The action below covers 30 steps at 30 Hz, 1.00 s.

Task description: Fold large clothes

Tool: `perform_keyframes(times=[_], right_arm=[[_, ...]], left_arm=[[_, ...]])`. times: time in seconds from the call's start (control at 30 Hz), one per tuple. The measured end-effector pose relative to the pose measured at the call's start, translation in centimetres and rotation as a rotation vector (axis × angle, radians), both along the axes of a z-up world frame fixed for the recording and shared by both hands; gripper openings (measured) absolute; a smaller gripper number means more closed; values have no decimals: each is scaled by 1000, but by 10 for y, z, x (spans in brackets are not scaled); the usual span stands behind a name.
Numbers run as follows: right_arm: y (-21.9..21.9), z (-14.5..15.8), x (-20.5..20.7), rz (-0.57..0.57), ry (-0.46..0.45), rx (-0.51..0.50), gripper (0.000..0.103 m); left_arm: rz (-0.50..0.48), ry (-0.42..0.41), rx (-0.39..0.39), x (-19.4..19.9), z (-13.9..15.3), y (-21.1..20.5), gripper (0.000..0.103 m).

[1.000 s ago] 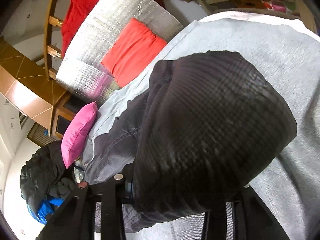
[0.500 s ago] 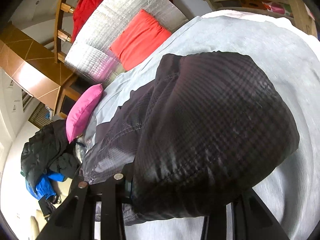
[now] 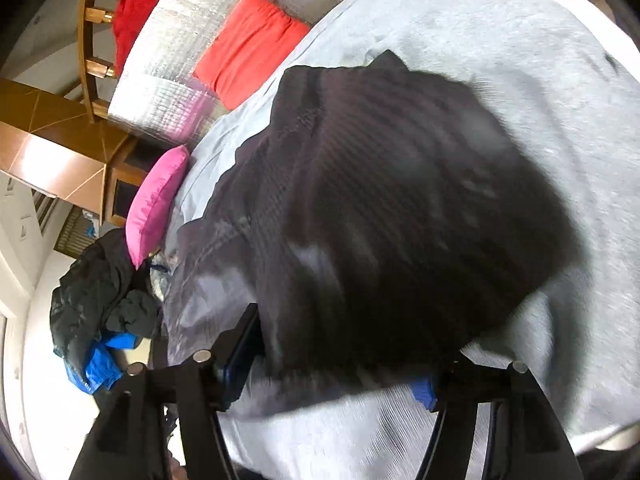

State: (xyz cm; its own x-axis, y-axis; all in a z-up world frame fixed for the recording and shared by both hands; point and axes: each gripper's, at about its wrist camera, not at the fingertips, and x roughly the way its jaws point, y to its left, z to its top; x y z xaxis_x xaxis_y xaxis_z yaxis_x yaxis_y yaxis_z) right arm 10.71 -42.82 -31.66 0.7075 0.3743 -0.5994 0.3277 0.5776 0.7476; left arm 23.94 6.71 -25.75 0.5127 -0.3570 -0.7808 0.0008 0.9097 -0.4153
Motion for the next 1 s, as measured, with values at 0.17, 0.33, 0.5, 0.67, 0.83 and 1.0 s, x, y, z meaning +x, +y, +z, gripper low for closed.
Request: perform_keyframes(times=[0.17, 0.33, 0.5, 0.67, 0.83, 1.0], right_arm=[[-18, 1, -35, 72, 45, 37, 69], [-39, 21, -61, 122, 32, -25, 69], [-53, 53, -36, 39, -43, -139, 69], [-35, 54, 7, 44, -53, -246, 70], [-32, 25, 25, 62, 60, -348, 70], [-34, 32, 19, 51, 30, -363, 70]], left_arm=[[-25, -57, 103, -37, 20, 23, 74], [-32, -179, 238, -53, 55, 24, 76], [-58, -230, 262, -27, 71, -7, 79], [-123, -205, 318, 0, 52, -49, 79], [-177, -107, 483, 24, 5, -74, 83], [-159, -193, 511, 14, 25, -74, 83]])
